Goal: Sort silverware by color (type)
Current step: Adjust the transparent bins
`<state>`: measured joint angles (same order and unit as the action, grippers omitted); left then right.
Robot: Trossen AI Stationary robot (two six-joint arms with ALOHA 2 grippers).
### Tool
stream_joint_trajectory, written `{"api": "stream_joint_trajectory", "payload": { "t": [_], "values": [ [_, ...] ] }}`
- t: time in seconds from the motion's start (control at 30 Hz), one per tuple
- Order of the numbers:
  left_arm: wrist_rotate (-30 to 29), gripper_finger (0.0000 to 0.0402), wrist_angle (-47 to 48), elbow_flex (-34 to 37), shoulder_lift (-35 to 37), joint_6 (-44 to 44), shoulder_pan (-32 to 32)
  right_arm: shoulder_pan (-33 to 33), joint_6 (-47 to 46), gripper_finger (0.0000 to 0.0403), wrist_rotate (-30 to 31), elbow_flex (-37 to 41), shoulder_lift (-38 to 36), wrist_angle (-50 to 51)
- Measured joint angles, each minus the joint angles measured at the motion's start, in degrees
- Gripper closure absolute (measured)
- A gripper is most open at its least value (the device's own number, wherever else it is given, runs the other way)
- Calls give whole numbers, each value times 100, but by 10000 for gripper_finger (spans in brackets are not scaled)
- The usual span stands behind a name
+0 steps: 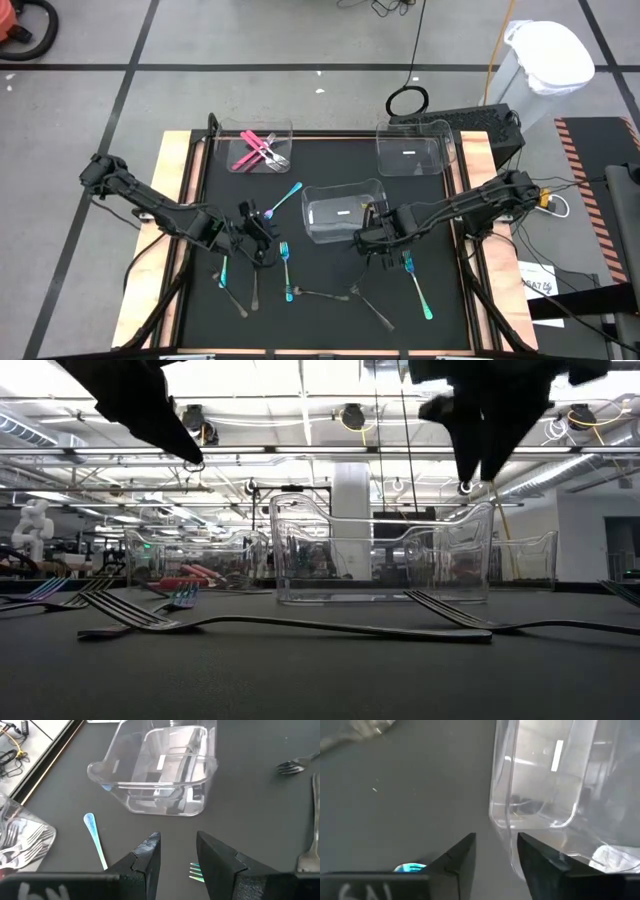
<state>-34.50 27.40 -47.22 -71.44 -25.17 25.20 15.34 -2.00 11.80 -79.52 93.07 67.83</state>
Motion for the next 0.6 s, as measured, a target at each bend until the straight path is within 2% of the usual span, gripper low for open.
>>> {"api": "stream_joint_trajectory", "payload": {
  "t": [0.27,0.6],
  "values": [
    [-4,275,4,0,-2,2,60,-67,-26,301,14,480,-2,-187],
    [-28,275,4,0,-2,1,60,-71,-31,327,31,538,-2,-624]
  ]
}}
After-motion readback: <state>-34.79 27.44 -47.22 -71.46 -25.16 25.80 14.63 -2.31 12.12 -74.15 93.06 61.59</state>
